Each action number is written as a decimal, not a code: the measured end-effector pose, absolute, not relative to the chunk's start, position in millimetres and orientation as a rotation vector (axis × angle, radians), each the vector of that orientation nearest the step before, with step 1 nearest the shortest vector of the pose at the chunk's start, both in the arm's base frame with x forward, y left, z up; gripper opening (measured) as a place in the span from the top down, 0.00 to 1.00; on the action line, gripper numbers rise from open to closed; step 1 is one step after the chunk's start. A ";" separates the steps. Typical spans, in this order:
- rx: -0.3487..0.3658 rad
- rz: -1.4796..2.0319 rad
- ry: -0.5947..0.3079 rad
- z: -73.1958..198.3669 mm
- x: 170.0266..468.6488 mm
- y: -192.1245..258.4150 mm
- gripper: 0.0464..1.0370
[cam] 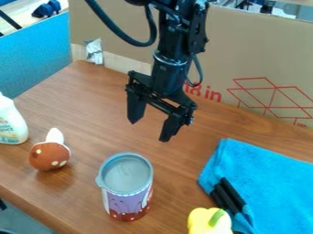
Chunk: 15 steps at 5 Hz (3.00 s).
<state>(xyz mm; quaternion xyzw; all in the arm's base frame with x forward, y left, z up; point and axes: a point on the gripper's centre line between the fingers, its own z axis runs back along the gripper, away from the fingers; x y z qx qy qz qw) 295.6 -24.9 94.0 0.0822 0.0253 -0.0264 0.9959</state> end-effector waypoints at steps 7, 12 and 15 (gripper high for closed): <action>0.156 -0.226 -0.022 89.2 194.3 -41.6 0.04; 0.141 -0.170 0.081 69.8 185.0 -28.3 0.04; 0.122 -0.104 0.110 55.0 205.7 -20.6 0.04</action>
